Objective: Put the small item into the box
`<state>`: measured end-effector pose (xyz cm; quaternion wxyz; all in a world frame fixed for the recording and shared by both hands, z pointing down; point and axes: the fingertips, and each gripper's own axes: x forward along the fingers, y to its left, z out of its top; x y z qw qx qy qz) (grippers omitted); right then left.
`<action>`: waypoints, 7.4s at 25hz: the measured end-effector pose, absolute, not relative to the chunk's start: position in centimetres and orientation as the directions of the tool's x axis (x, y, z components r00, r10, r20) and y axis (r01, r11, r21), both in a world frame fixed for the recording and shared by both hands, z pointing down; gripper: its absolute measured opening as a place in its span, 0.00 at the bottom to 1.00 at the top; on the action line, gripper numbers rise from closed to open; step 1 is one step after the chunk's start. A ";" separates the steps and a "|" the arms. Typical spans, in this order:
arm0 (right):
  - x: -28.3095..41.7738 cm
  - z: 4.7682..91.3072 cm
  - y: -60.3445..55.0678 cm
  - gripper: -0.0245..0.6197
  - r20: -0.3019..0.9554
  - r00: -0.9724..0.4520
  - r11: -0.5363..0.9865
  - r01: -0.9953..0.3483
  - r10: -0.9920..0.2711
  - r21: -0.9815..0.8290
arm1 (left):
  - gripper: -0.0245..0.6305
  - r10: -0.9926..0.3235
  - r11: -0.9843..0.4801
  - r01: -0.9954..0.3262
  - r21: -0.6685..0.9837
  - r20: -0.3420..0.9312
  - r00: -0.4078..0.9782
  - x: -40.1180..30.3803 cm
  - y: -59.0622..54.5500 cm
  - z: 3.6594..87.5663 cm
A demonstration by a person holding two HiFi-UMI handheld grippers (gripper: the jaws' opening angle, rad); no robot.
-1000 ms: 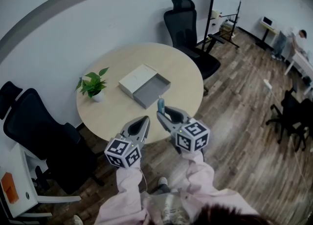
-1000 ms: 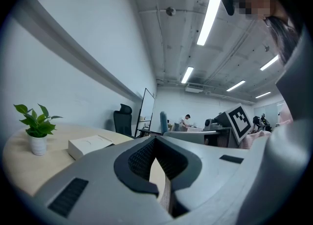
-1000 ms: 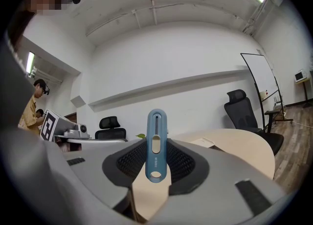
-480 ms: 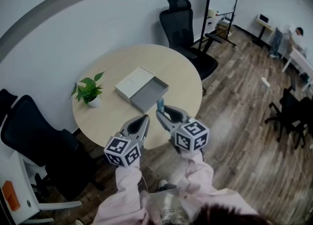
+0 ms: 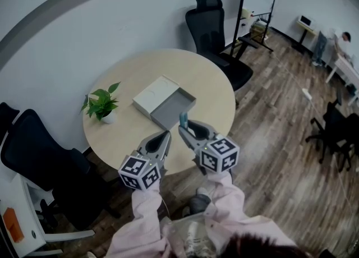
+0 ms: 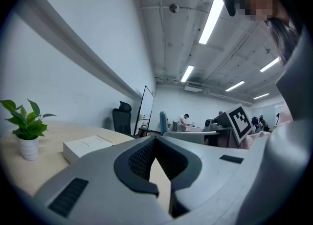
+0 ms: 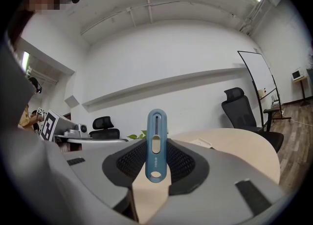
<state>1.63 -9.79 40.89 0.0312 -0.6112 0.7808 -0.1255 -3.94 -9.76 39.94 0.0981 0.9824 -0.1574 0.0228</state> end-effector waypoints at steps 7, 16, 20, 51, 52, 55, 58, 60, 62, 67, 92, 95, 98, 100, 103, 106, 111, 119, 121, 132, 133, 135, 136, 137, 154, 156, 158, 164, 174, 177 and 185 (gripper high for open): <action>3.3 41.3 -12.0 0.24 0.109 -0.262 0.229 -0.942 -0.959 -0.246 | 0.05 -0.326 -0.920 -0.337 0.200 0.089 0.941 -2.9 -11.6 40.6; 6.4 41.5 -15.5 0.24 0.128 -0.310 0.271 -0.930 -0.942 -0.250 | 0.05 -0.349 -0.906 -0.363 0.218 0.102 0.932 0.7 -14.6 41.1; 7.5 41.4 -17.3 0.24 0.135 -0.332 0.293 -0.924 -0.934 -0.247 | 0.05 -0.373 -0.895 -0.386 0.224 0.098 0.923 1.7 -16.5 41.0; 10.6 43.5 -26.7 0.24 0.240 -0.561 0.526 -0.827 -0.792 -0.198 | 0.05 -0.592 -0.746 -0.603 0.281 0.134 0.795 5.3 -24.4 43.4; 10.6 43.6 -26.9 0.24 0.244 -0.569 0.535 -0.822 -0.785 -0.197 | 0.05 -0.598 -0.741 -0.609 0.283 0.136 0.790 5.3 -24.5 43.6; 10.8 44.0 -27.5 0.24 0.254 -0.587 0.552 -0.810 -0.769 -0.198 | 0.05 -0.615 -0.724 -0.626 0.290 0.140 0.776 5.4 -24.8 44.0; 10.6 44.7 -28.2 0.24 0.266 -0.599 0.565 -0.801 -0.756 -0.199 | 0.05 -0.629 -0.706 -0.640 0.302 0.145 0.763 5.0 -25.3 44.7; 10.3 45.1 -28.5 0.24 0.285 -0.606 0.576 -0.795 -0.742 -0.190 | 0.05 -0.641 -0.692 -0.650 0.315 0.146 0.753 4.5 -25.8 45.1; 10.1 45.5 -28.6 0.24 0.304 -0.611 0.586 -0.790 -0.731 -0.179 | 0.05 -0.648 -0.682 -0.654 0.327 0.146 0.748 4.4 -26.1 45.3; 9.6 46.6 -29.3 0.24 0.333 -0.623 0.595 -0.780 -0.708 -0.196 | 0.05 -0.638 -0.675 -0.647 0.355 0.161 0.753 4.6 -26.8 46.3; 8.3 54.0 -31.7 0.24 0.566 -0.611 0.598 -0.764 -0.554 -0.240 | 0.05 -0.551 -0.599 -0.600 0.531 0.270 0.789 3.9 -28.5 52.7; 7.8 54.6 -31.6 0.24 0.584 -0.631 0.615 -0.742 -0.510 -0.265 | 0.05 -0.549 -0.590 -0.602 0.538 0.279 0.788 3.9 -28.5 53.1; 7.5 55.5 -31.6 0.24 0.613 -0.635 0.632 -0.727 -0.470 -0.268 | 0.05 -0.543 -0.583 -0.604 0.543 0.293 0.787 4.0 -28.4 53.8; 7.4 56.2 -31.6 0.24 0.634 -0.632 0.646 -0.717 -0.446 -0.260 | 0.05 -0.539 -0.579 -0.605 0.547 0.300 0.787 4.1 -28.4 54.1; 7.4 57.2 -31.7 0.24 0.670 -0.617 0.670 -0.704 -0.412 -0.235 | 0.05 -0.533 -0.576 -0.605 0.549 0.309 0.788 4.2 -28.4 54.4; 7.4 58.4 -31.6 0.24 0.710 -0.597 0.700 -0.684 -0.373 -0.208 | 0.05 -0.531 -0.571 -0.607 0.553 0.315 0.787 4.1 -28.5 54.8; 7.5 59.3 -31.7 0.24 0.748 -0.581 0.741 -0.646 -0.322 -0.183 | 0.05 -0.539 -0.556 -0.619 0.555 0.326 0.777 4.0 -28.6 55.2; 7.3 60.8 -32.1 0.24 0.798 -0.553 0.784 -0.595 -0.240 -0.177 | 0.05 -0.531 -0.538 -0.620 0.572 0.341 0.776 3.8 -28.4 56.0; 7.2 61.3 -31.9 0.24 0.811 -0.543 0.793 -0.583 -0.217 -0.178 | 0.05 -0.535 -0.531 -0.622 0.576 0.342 0.773 3.6 -28.4 56.0; 6.6 63.4 -31.7 0.24 0.865 -0.478 0.834 -0.533 -0.156 -0.144 | 0.05 -0.523 -0.515 -0.624 0.588 0.361 0.772 3.3 -27.8 57.0; 6.6 63.6 -31.8 0.24 0.869 -0.470 0.834 -0.532 -0.152 -0.142 | 0.05 -0.522 -0.514 -0.624 0.589 0.362 0.772 3.3 -27.7 57.0; 6.8 63.8 -31.8 0.24 0.878 -0.455 0.837 -0.530 -0.146 -0.136 | 0.05 -0.519 -0.511 -0.621 0.594 0.362 0.774 3.3 -27.7 57.1; 6.8 63.9 -31.9 0.24 0.881 -0.451 0.838 -0.529 -0.144 -0.134 | 0.05 -0.517 -0.510 -0.620 0.596 0.364 0.775 3.3 -27.6 57.2; 6.8 64.0 -32.0 0.24 0.883 -0.447 0.839 -0.528 -0.142 -0.132 | 0.05 -0.514 -0.509 -0.619 0.599 0.366 0.776 3.4 -27.6 57.2; 6.8 65.8 -32.1 0.24 0.929 -0.349 0.877 -0.476 -0.120 -0.066 | 0.05 -0.508 -0.495 -0.619 0.610 0.374 0.776 2.8 -27.5 57.9; 6.8 65.8 -32.1 0.24 0.932 -0.341 0.880 -0.471 -0.119 -0.060 | 0.05 -0.508 -0.494 -0.616 0.613 0.371 0.777 2.8 -27.5 57.8; 6.7 65.8 -31.9 0.24 0.934 -0.338 0.882 -0.468 -0.116 -0.060 | 0.05 -0.508 -0.495 -0.616 0.614 0.370 0.778 2.9 -27.4 57.7; 6.6 65.7 -31.2 0.24 0.953 -0.285 0.894 -0.447 -0.102 -0.038 | 0.05 -0.510 -0.488 -0.616 0.618 0.371 0.776 2.6 -27.3 57.9; 7.3 65.7 -31.3 0.25 0.960 -0.246 0.892 -0.452 -0.130 0.005 | 0.05 -0.509 -0.482 -0.615 0.625 0.371 0.776 2.6 -27.3 58.2; 7.3 65.8 -31.1 0.25 0.961 -0.248 0.890 -0.456 -0.125 -0.002 | 0.05 -0.507 -0.482 -0.612 0.627 0.371 0.778 2.6 -27.3 58.2; 7.5 65.9 -30.7 0.30 0.961 -0.245 0.876 -0.482 -0.132 -0.002 | 0.05 -0.504 -0.487 -0.611 0.624 0.370 0.780 2.7 -27.2 58.3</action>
